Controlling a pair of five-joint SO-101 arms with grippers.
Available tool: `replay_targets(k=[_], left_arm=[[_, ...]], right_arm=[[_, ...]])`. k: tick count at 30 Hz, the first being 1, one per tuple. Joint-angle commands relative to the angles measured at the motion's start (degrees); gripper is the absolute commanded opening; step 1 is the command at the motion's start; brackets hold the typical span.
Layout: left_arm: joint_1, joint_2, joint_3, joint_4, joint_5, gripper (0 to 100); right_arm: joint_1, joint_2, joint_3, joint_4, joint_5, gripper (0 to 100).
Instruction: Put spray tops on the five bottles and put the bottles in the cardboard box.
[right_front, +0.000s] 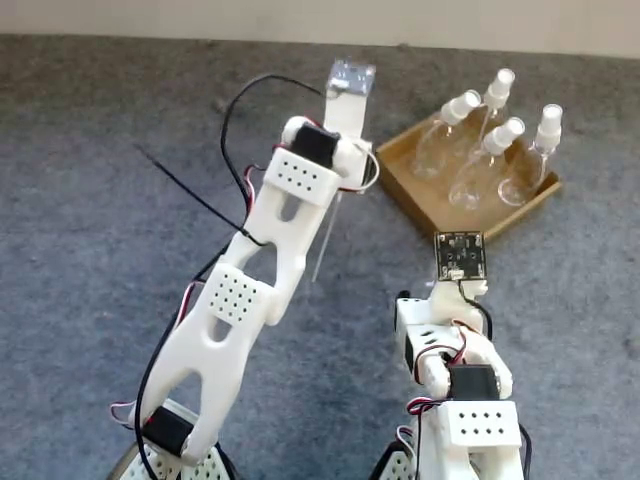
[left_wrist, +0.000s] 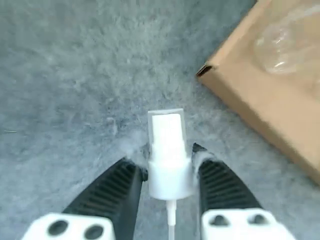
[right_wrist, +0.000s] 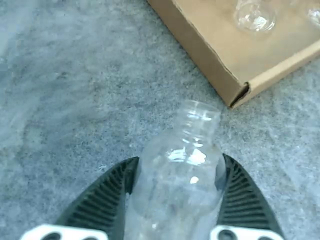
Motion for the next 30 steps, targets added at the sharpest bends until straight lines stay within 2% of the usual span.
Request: replay_targets(k=[1,12,16,18,24,30], left_arm=[[0.0,-12.3,-3.0,3.6,0.3,0],[-0.2,-29.1,-2.4,6.2,-0.4,0],[-0.2,-35.4,0.0,6.3,-12.2,0],[-0.2,-39.3,3.4,6.3,-14.4,0],[-0.1,-54.4,22.1,6.2,-14.6,0],[-0.1,-70.3,39.2,5.7,-14.8,0]], right_arm=[[-4.3,-0.8,-0.2,-1.3,-0.5,15.2],[-11.0,-0.8,-0.7,-1.3,-0.2,15.2],[-13.3,-0.8,-0.8,-1.4,-0.2,15.2],[-14.5,-0.8,-0.8,-3.3,-0.2,15.2],[-16.2,-0.8,-0.3,-17.2,-0.3,15.0],[-19.4,-0.8,-0.2,-18.4,-0.5,15.0]])
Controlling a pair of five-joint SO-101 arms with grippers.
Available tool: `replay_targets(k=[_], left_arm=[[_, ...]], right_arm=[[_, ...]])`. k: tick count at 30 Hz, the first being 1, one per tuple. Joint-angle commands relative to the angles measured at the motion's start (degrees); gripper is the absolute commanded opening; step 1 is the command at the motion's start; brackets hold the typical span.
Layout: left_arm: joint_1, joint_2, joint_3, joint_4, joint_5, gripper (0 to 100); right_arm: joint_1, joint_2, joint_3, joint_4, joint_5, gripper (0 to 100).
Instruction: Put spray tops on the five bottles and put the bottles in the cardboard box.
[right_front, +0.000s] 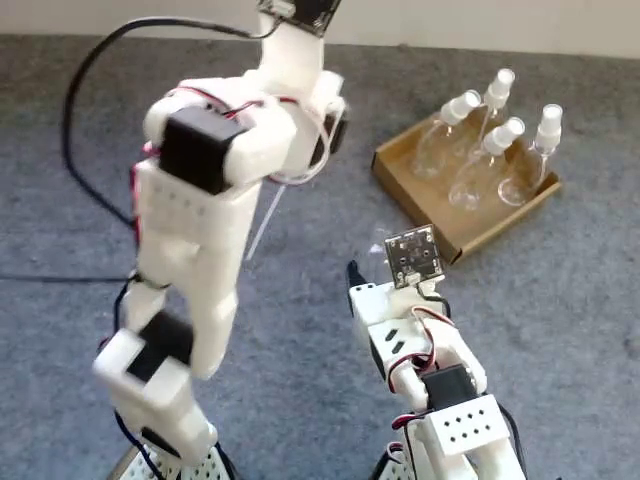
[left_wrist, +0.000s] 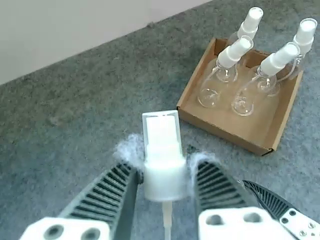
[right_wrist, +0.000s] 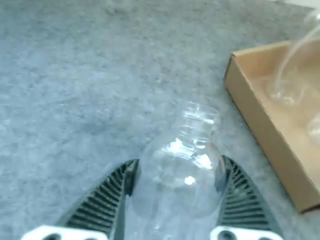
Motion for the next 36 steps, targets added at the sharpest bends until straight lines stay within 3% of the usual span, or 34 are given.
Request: replay_targets(k=[1,6,14,20,28,36], left_arm=[[0.1,-14.1,10.3,-0.1,-0.8,0],[0.0,-23.8,17.3,-0.1,-0.9,0],[-2.1,-35.6,28.2,-0.2,-0.9,0],[-7.1,-41.2,38.6,-8.0,-0.9,0],[-7.7,-52.5,60.3,-23.7,-0.9,0],[-7.7,-63.9,86.0,-55.7,-0.5,0]], right_arm=[[-4.0,-0.8,-0.2,-1.8,-0.5,15.0],[-9.5,-0.8,-0.4,-2.8,-0.5,15.0],[-11.3,-0.7,3.9,-19.6,-0.4,14.9],[-11.0,-0.7,5.1,-24.6,-0.1,14.9],[-10.9,-0.7,8.3,-37.7,-0.1,14.9],[-10.9,-0.7,12.4,-44.2,1.2,14.9]])
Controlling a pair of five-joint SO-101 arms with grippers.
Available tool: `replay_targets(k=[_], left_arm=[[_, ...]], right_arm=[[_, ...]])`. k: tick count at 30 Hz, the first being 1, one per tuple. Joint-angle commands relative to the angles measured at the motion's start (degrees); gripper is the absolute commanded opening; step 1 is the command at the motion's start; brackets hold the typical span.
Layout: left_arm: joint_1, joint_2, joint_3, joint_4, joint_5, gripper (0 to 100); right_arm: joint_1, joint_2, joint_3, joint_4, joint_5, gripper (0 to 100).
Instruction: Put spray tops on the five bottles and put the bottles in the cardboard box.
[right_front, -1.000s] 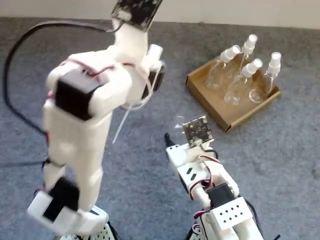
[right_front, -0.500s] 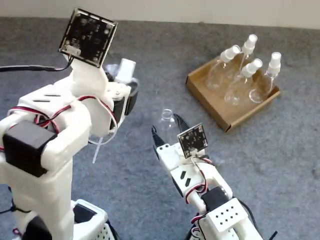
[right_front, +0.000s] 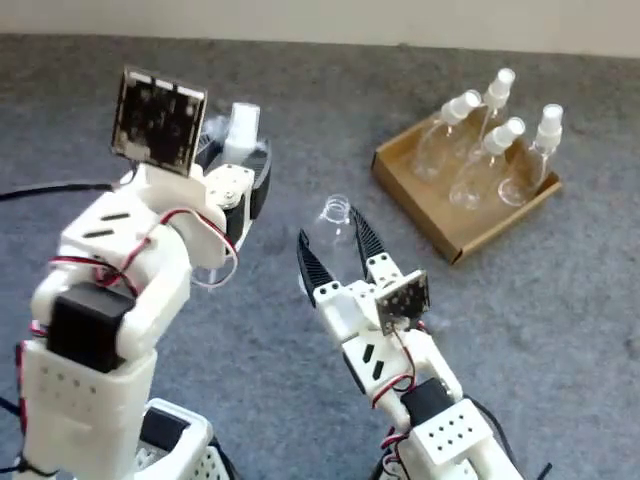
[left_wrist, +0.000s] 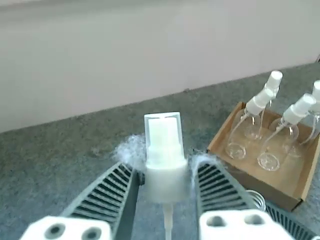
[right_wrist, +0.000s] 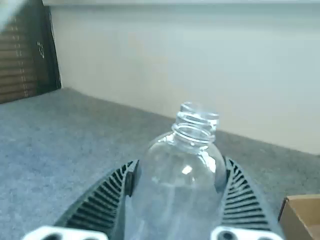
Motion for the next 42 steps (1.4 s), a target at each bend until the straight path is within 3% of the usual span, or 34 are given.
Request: replay_targets(k=[1,6,15,20,31,42], left_arm=[[-0.5,-5.9,11.7,-19.3,-0.1,0],[1.1,-8.0,16.7,-32.5,0.0,0],[13.4,-8.1,17.3,-45.2,-0.2,0],[16.5,-8.4,19.8,-46.3,-0.4,0],[16.1,-7.5,21.0,-58.1,-0.4,0],[16.6,2.2,17.9,-58.3,-0.1,0]], right_arm=[[-0.4,-0.7,1.7,-2.1,3.0,14.9],[-0.7,-0.7,5.3,-2.4,7.1,14.9],[-0.4,-0.7,7.3,-2.0,7.2,14.9],[-0.4,-0.7,7.3,-1.9,7.0,14.9],[-0.4,-0.7,7.3,-1.9,7.1,14.9],[-0.4,-0.7,7.3,-1.9,7.1,14.9]])
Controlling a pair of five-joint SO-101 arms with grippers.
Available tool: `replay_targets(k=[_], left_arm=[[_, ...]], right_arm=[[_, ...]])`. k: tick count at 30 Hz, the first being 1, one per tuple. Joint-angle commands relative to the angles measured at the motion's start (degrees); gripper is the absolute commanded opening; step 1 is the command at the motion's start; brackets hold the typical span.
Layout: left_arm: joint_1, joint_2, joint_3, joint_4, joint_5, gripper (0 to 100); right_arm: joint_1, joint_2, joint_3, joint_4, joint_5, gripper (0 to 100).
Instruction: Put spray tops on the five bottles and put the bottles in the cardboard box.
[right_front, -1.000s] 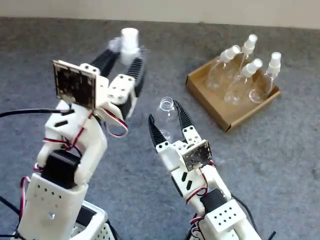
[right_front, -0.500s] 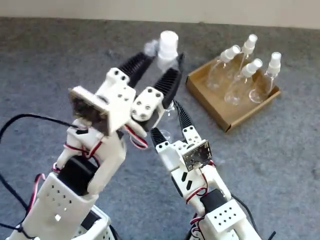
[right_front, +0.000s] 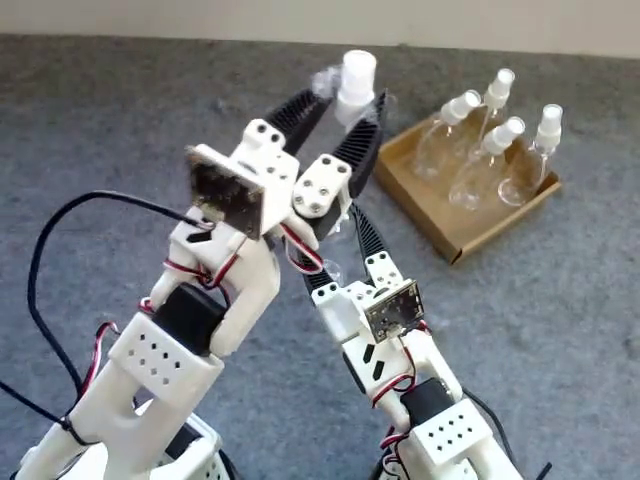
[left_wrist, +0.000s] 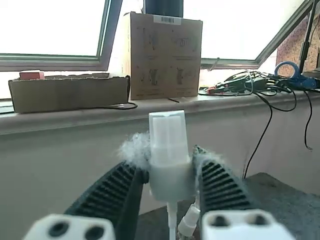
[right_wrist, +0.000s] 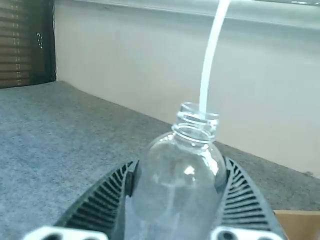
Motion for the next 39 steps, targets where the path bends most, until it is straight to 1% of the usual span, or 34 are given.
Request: replay_targets(k=[1,6,18,23,26,28,30,35,39], left_arm=[[0.9,0.4,-3.6,-0.9,-0.1,0],[0.9,0.2,0.1,1.5,-0.1,0],[0.9,0.0,11.8,1.8,-0.1,0],[0.9,-6.9,17.3,1.9,-0.1,0],[0.9,-12.0,20.0,6.5,-0.1,0],[0.7,-13.8,20.9,10.5,-0.1,0],[0.6,-15.3,21.1,12.7,-0.1,0],[0.7,-16.9,22.9,13.1,-0.1,1],[0.5,-18.3,24.7,13.1,-0.2,1]], right_arm=[[-0.3,-0.7,7.3,-0.9,0.6,14.9],[-0.3,-0.7,7.3,-0.9,0.6,14.9],[-0.2,-0.7,7.3,-0.9,0.4,14.9],[-0.2,-0.5,7.3,-0.8,0.4,14.9],[-0.2,-0.5,7.3,-0.8,0.4,14.9],[-0.2,-0.5,7.3,-0.8,0.4,14.9],[-0.2,-0.5,7.3,-0.8,0.4,14.9],[-0.2,-0.5,7.3,-0.7,0.4,14.9],[-0.2,-0.7,7.3,2.2,0.4,14.9]])
